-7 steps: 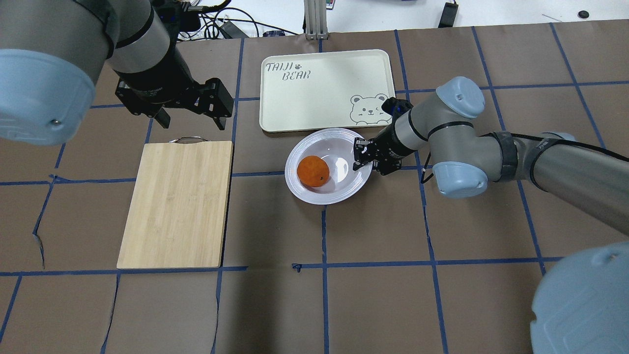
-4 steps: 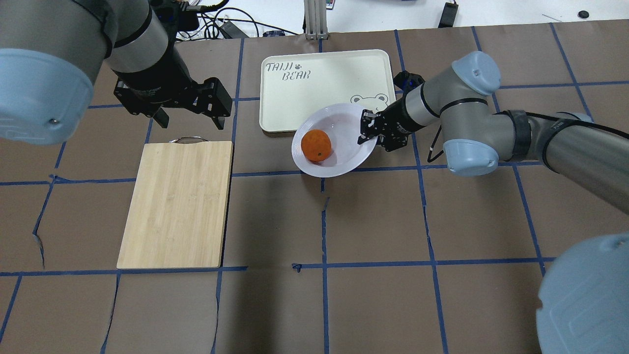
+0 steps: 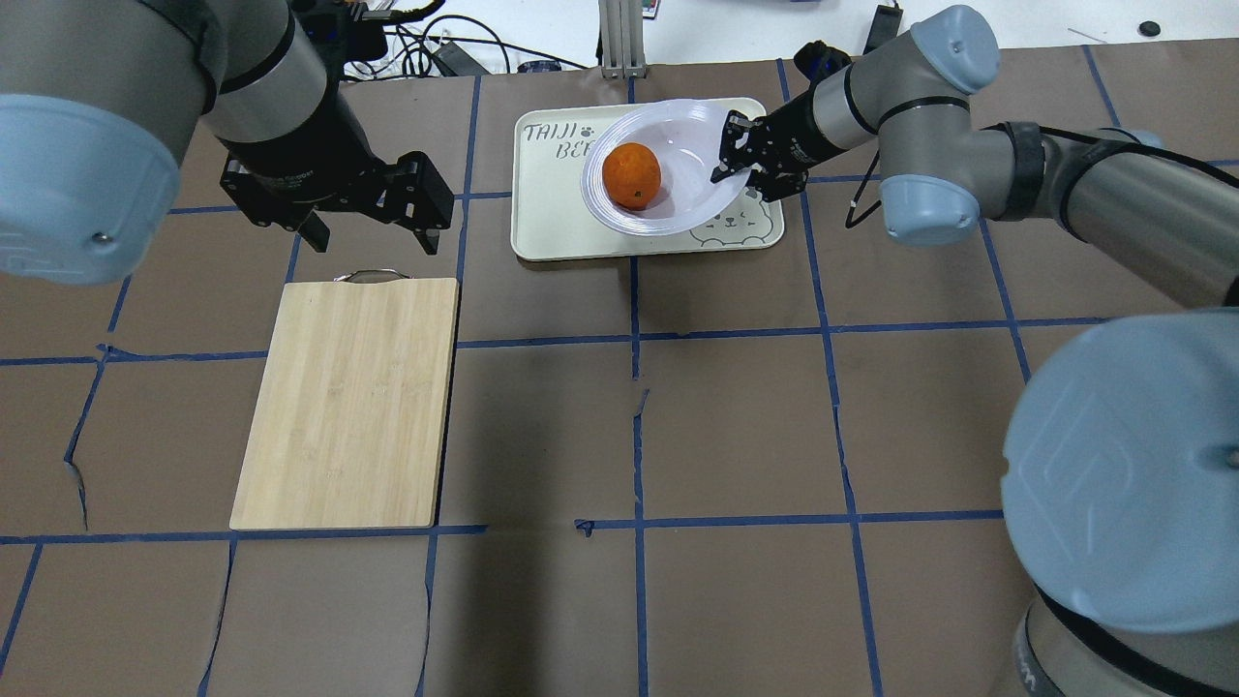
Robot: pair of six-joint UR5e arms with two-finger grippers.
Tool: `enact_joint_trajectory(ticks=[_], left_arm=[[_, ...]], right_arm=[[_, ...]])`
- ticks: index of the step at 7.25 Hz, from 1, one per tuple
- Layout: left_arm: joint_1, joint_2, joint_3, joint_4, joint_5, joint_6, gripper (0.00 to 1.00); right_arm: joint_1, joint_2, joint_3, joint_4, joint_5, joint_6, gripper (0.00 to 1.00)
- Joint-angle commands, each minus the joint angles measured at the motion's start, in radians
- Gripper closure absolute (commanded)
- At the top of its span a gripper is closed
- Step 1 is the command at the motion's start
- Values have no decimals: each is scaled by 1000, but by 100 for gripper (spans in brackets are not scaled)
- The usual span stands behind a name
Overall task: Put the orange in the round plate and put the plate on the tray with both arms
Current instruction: 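Slide the bowl with the right gripper onto the bear tray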
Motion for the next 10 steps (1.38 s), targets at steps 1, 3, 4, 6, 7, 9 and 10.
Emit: enact_joint_trajectory(ticks=[1, 3, 4, 6, 7, 9, 10], left_arm=[[0, 0, 0, 0, 0, 0, 0], [2, 0, 0, 2, 0, 0, 0], [2, 0, 0, 2, 0, 1, 0], [2, 0, 0, 2, 0, 0, 0], [2, 0, 0, 2, 0, 0, 0], [2, 0, -2, 2, 0, 0, 0], [3, 0, -2, 2, 0, 0, 0]], right_arm=[[-2, 172, -219, 0, 1, 13, 100], [-2, 208, -240, 3, -1, 18, 100], [-2, 210, -210, 2, 4, 39, 100], [-2, 196, -159, 0, 62, 55, 100], [-2, 193, -153, 0, 64, 70, 100], [-2, 191, -146, 0, 39, 68, 4], [-8, 179, -168, 1, 29, 67, 0]])
